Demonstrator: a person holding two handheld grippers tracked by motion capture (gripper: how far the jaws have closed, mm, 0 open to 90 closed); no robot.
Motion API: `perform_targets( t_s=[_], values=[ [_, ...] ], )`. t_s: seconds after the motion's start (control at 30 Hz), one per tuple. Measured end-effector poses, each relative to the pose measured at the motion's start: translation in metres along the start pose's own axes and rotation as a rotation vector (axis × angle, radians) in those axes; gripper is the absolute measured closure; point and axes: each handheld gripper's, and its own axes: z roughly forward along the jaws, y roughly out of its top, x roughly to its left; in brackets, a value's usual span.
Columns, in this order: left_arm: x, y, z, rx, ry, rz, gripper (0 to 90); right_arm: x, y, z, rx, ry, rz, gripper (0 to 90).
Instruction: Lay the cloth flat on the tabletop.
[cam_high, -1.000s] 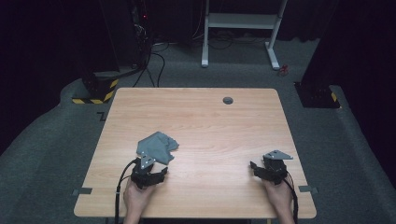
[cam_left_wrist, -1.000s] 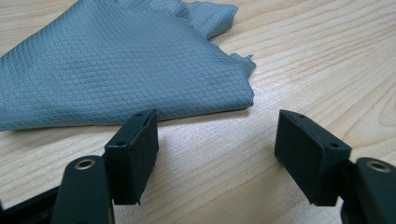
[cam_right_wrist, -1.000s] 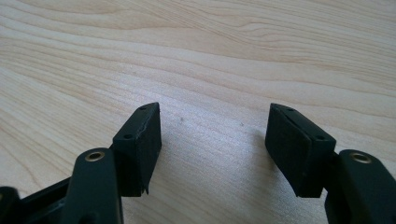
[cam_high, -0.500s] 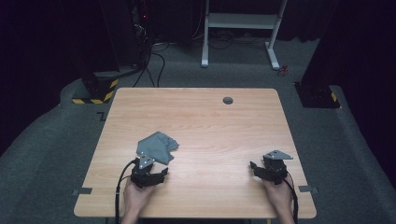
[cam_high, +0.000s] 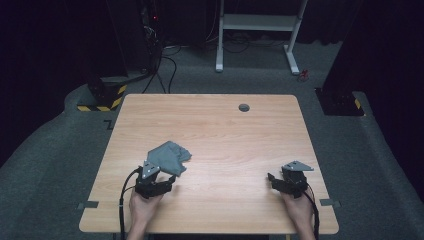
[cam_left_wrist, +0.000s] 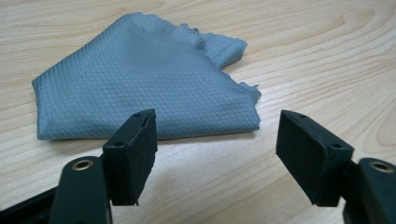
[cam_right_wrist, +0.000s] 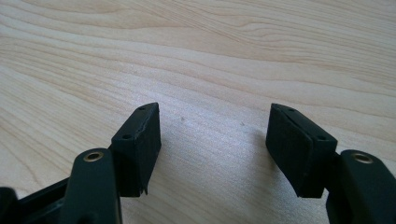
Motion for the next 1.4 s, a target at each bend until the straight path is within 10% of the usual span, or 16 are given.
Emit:
perform_targets(
  t_s=[1.0,1.4],
  values=[
    [0.025,0.032,0.054,0.097,0.092,-0.009,29.9,0.000,0.000,0.000,0.000,0.001,0.000,35.4],
    [0.032,0.033,0.052,0.073,0.104,-0.009,71.1,0.000,0.000,0.000,0.000,0.001,0.000,35.4]
  ],
)
